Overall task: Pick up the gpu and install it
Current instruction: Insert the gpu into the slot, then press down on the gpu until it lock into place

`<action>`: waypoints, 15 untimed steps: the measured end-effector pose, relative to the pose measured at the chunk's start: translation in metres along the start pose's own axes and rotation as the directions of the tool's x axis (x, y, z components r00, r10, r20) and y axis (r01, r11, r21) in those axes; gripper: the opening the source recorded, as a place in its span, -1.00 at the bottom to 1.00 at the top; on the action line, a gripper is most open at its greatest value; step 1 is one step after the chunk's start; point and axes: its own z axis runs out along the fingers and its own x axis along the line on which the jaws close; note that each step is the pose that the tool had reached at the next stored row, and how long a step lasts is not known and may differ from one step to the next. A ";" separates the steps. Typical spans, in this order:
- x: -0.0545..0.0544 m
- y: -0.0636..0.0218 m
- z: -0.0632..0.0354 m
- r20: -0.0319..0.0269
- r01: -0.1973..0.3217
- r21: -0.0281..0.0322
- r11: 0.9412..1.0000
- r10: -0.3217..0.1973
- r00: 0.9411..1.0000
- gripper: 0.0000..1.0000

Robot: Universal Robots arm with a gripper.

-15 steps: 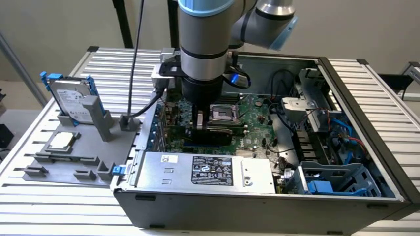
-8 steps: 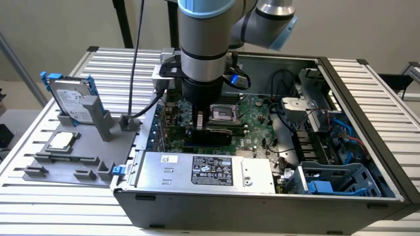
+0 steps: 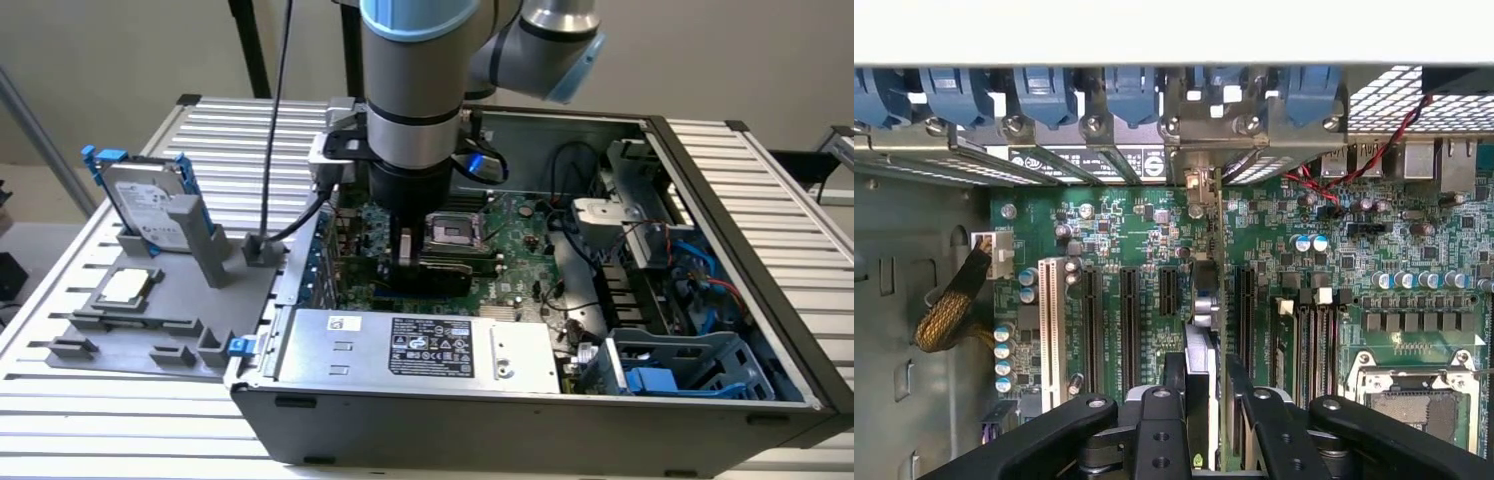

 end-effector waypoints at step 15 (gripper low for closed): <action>-0.001 -0.0003 -0.0512 -0.001 0.001 -0.003 1.000 -0.001 1.000 -0.36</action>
